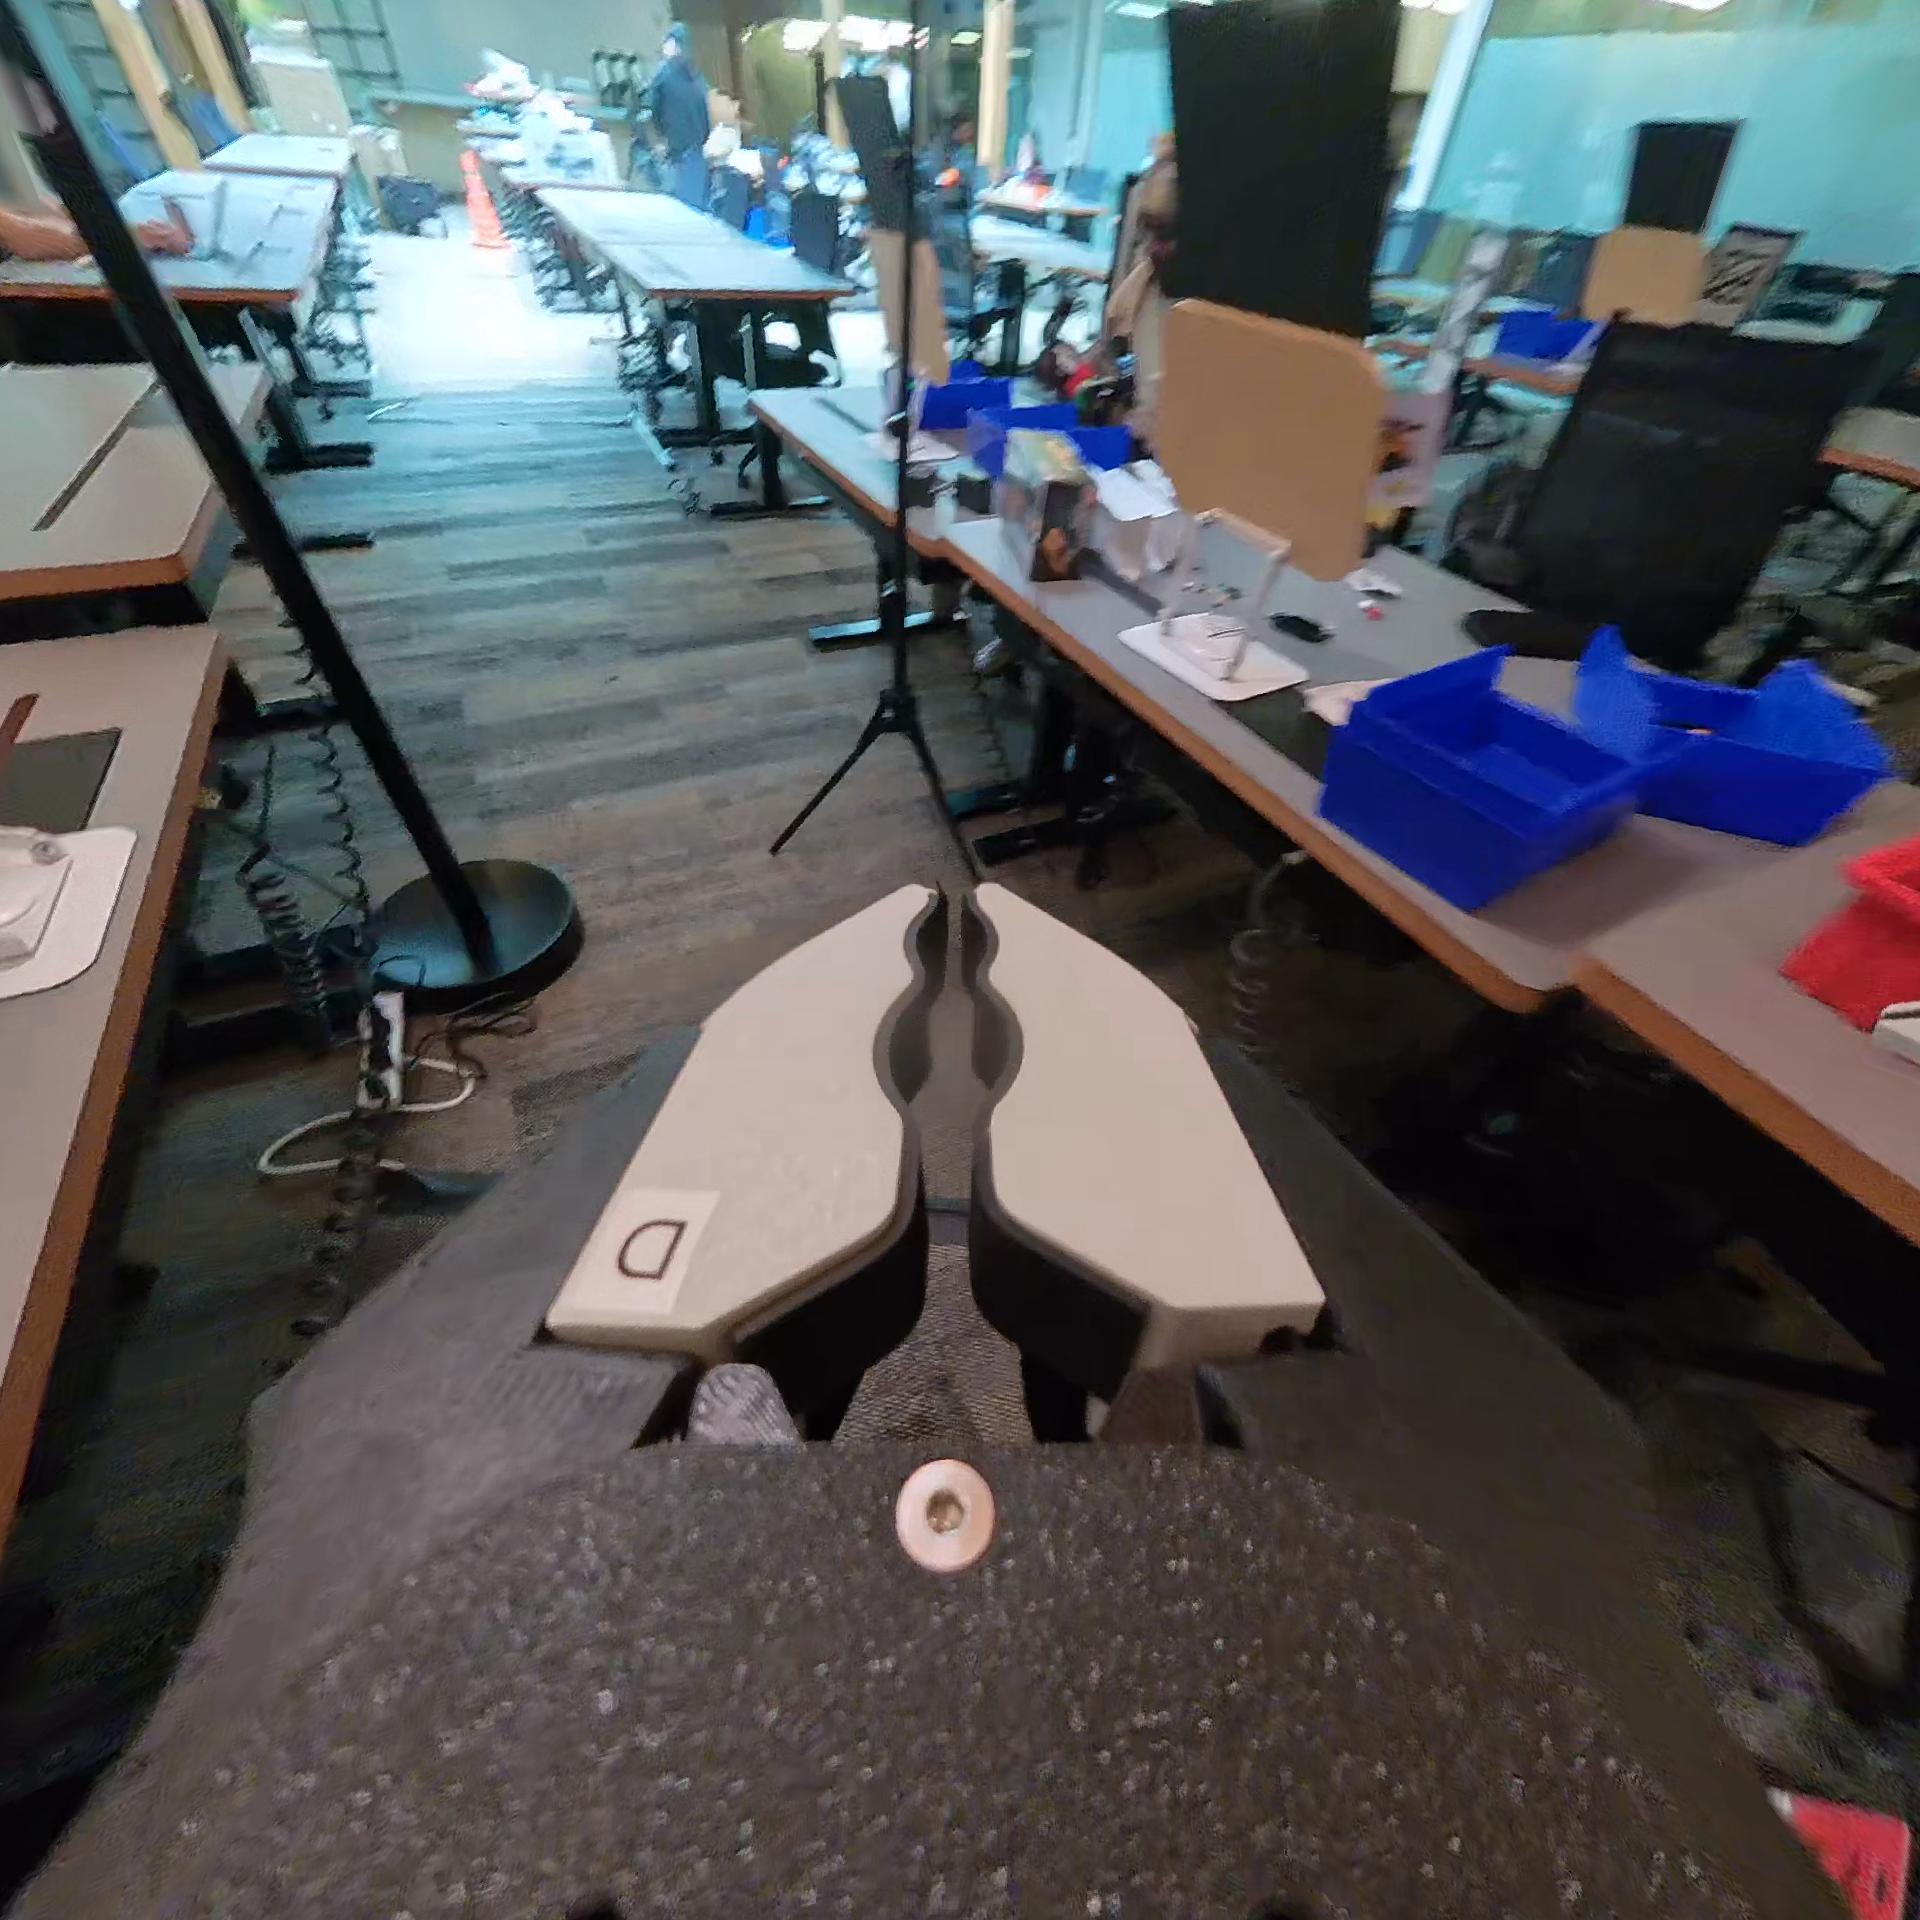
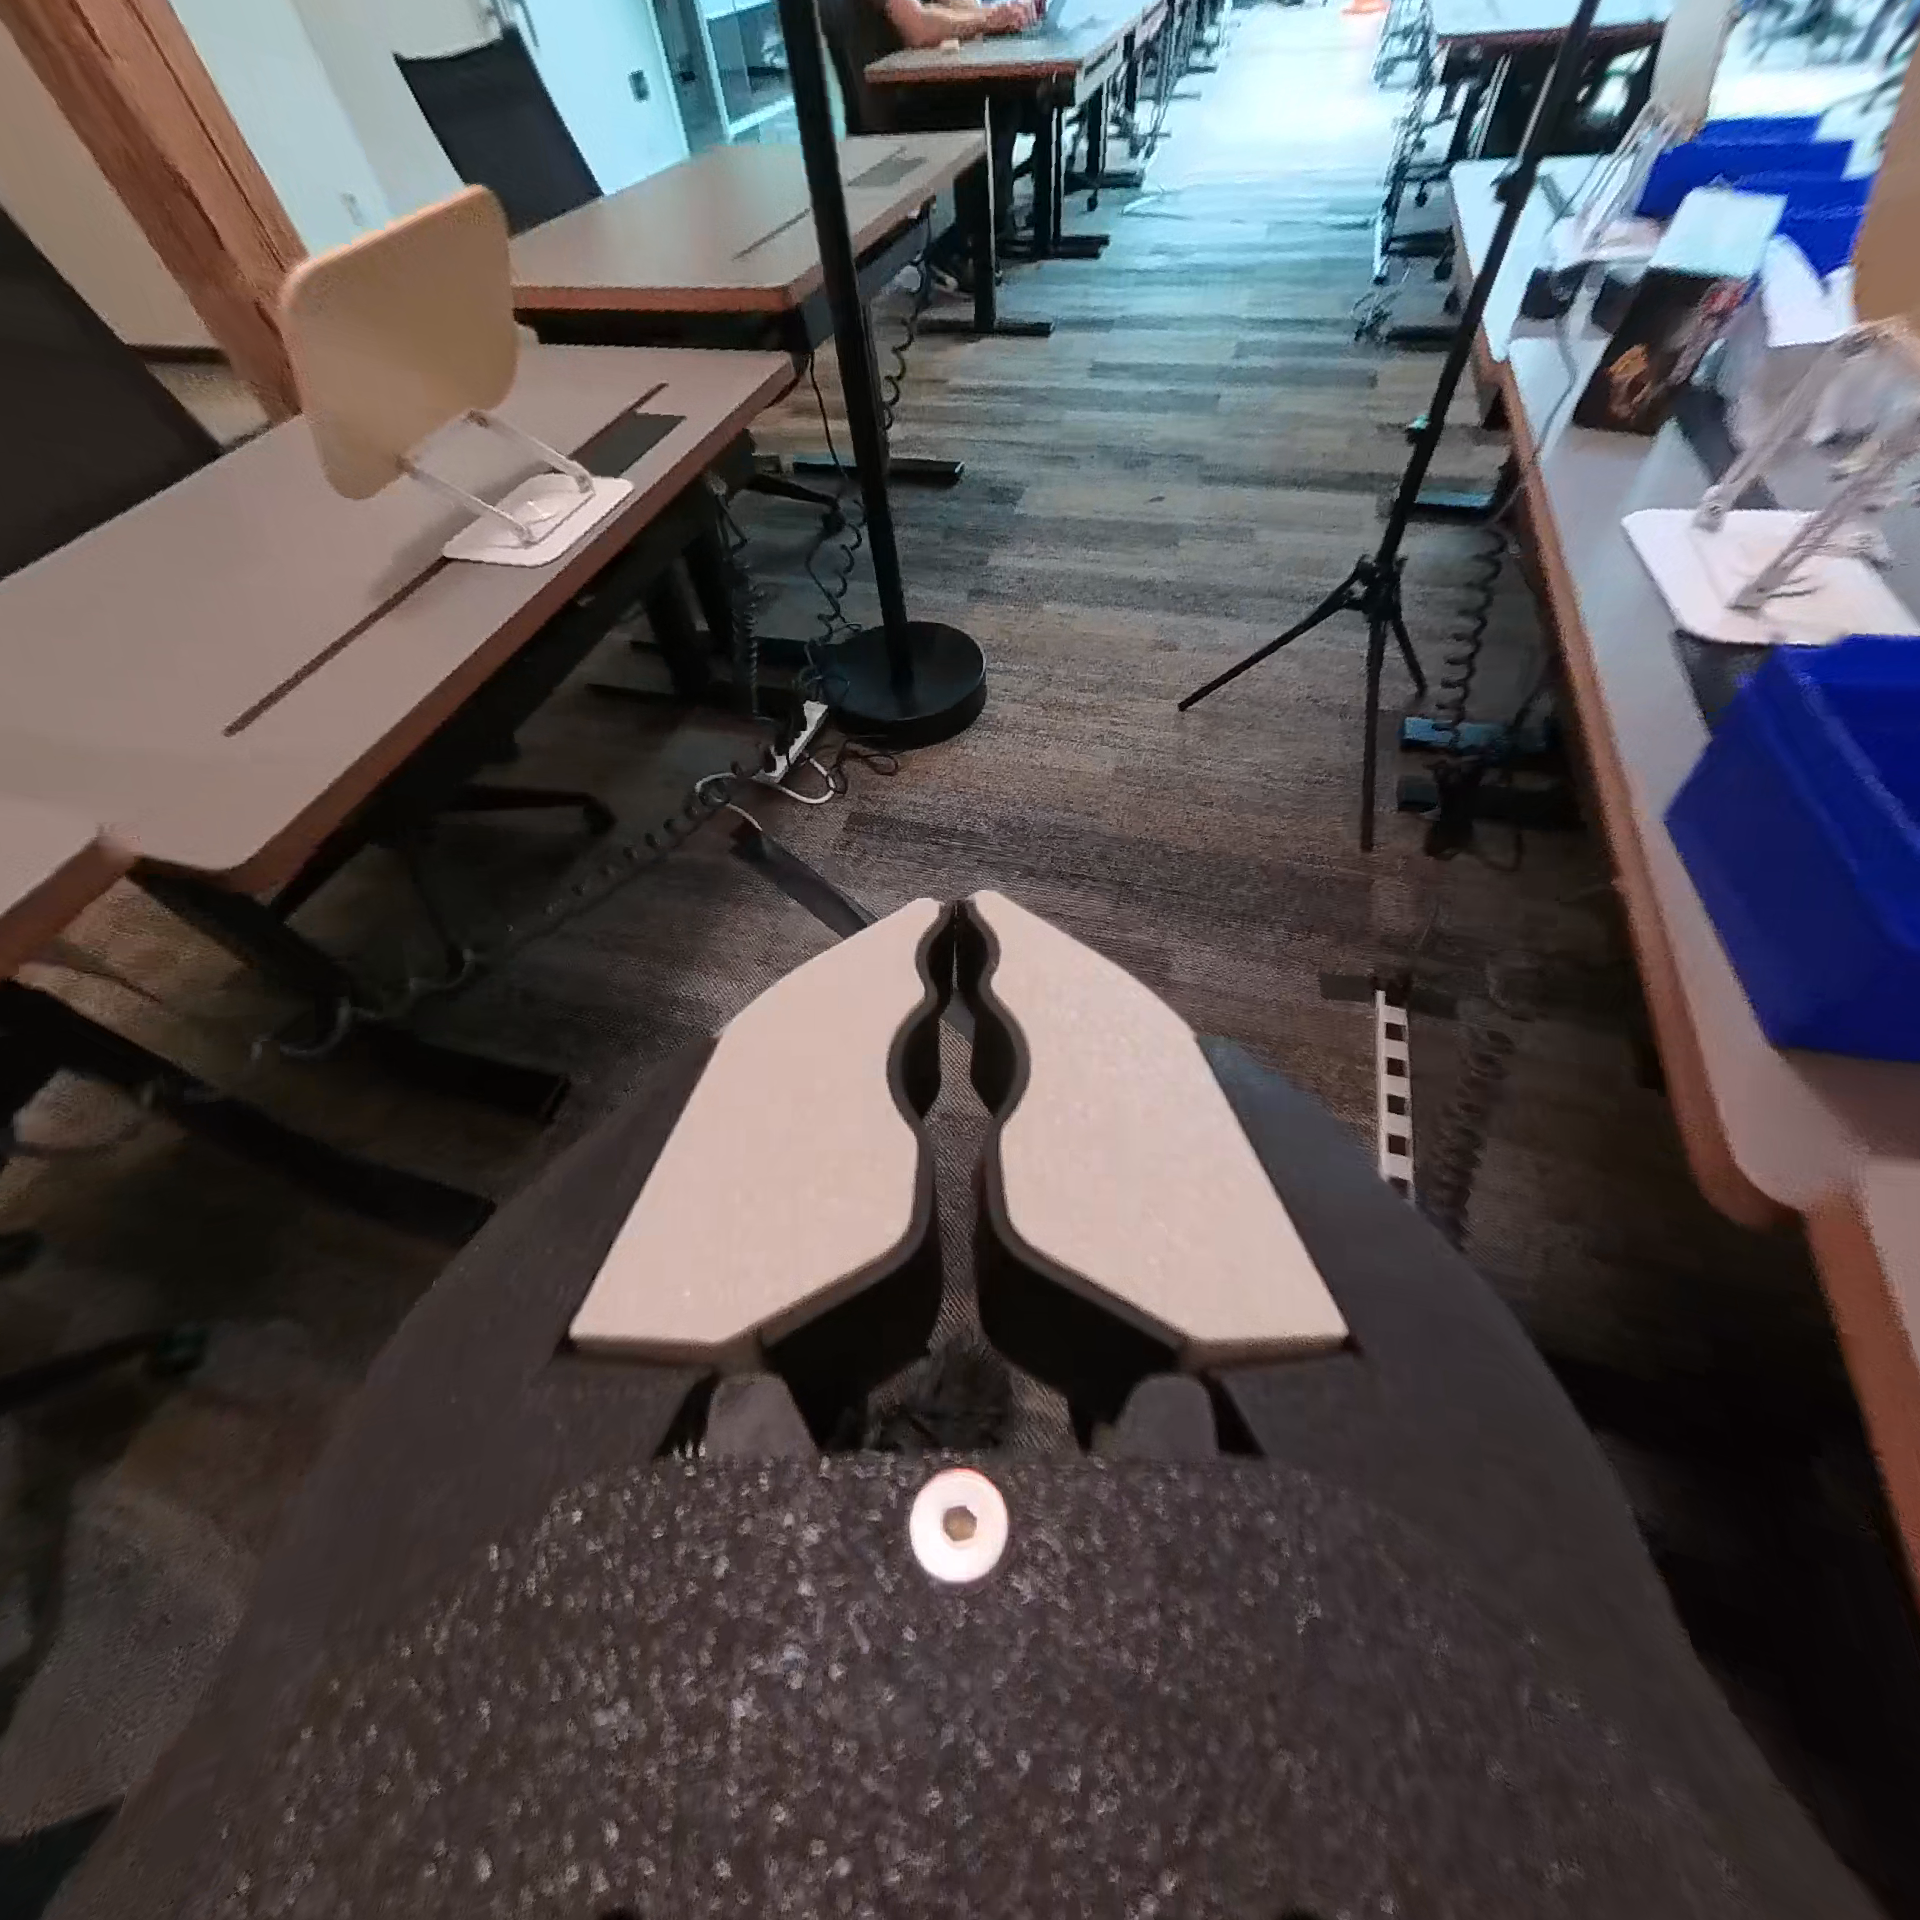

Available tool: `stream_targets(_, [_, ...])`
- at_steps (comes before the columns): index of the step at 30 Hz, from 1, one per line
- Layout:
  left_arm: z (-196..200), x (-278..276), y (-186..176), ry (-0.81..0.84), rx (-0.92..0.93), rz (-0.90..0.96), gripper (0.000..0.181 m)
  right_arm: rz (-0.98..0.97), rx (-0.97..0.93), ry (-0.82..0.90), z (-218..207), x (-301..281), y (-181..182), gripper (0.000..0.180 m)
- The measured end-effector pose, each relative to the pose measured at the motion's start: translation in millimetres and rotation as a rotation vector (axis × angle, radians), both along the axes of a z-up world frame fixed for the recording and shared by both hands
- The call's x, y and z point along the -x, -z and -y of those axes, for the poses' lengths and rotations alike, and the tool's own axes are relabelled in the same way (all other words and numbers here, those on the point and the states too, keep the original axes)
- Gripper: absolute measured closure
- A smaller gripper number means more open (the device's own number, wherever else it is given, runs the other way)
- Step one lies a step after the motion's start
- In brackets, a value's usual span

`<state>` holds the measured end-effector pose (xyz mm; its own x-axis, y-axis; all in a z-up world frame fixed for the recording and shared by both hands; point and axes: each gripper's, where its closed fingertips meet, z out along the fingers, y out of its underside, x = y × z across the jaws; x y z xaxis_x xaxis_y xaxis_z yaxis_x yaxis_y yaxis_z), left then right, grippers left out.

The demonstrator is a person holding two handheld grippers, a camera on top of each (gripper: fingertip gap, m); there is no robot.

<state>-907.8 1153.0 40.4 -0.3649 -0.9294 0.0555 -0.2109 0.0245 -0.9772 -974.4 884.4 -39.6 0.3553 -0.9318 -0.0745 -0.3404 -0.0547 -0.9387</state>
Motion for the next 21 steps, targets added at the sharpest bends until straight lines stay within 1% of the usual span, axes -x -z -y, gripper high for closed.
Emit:
stream_targets(1, [-7.0,-29.8,11.2,-0.029,-0.005,-0.023,0.18,-0.011,-0.02,-0.012,-4.1,-38.9,2.0,0.18])
stream_targets(3, [-23.8,-82.8,25.1,-0.089,0.001,-0.079,0.18,-0.002,-0.055,-0.053,-13.7,-121.8,-12.8,0.18])
stream_targets(4, [-32.9,-109.4,25.5,-0.114,0.013,-0.088,0.18,0.028,-0.049,-0.088,-22.3,-169.8,-25.0,0.179])
stream_targets(6, [-53.4,-163.7,21.1,-0.164,0.006,-0.09,0.18,0.07,0.024,-0.149,-33.6,-254.0,-45.3,0.179])
stream_targets(9, [-82.4,-248.6,10.7,-0.232,-0.001,-0.071,0.179,0.122,0.054,-0.221,-53.0,-365.3,-82.8,0.179])
stream_targets(11, [-95.6,-307.1,13.6,-0.271,0.018,-0.068,0.179,0.14,0.067,-0.257,-67.1,-436.7,-94.2,0.179])
stream_targets(14, [-109.2,-402.9,31.7,-0.315,0.021,-0.059,0.179,0.174,0.083,-0.265,-79.8,-530.8,-89.7,0.179])
stream_targets(17, [-118.9,-520.7,56.0,-0.325,0.02,-0.056,0.18,0.152,0.072,-0.198,-80.8,-621.6,-65.6,0.179])
stream_targets(19, [-117.7,-604.8,57.8,-0.294,0.03,-0.053,0.181,0.074,0.05,-0.14,-77.1,-685.3,-47.6,0.179])
stream_targets(21, [-106.4,-696.6,45.6,-0.212,0.028,-0.05,0.181,0.031,0.011,-0.115,-74.9,-743.8,-46.4,0.178])
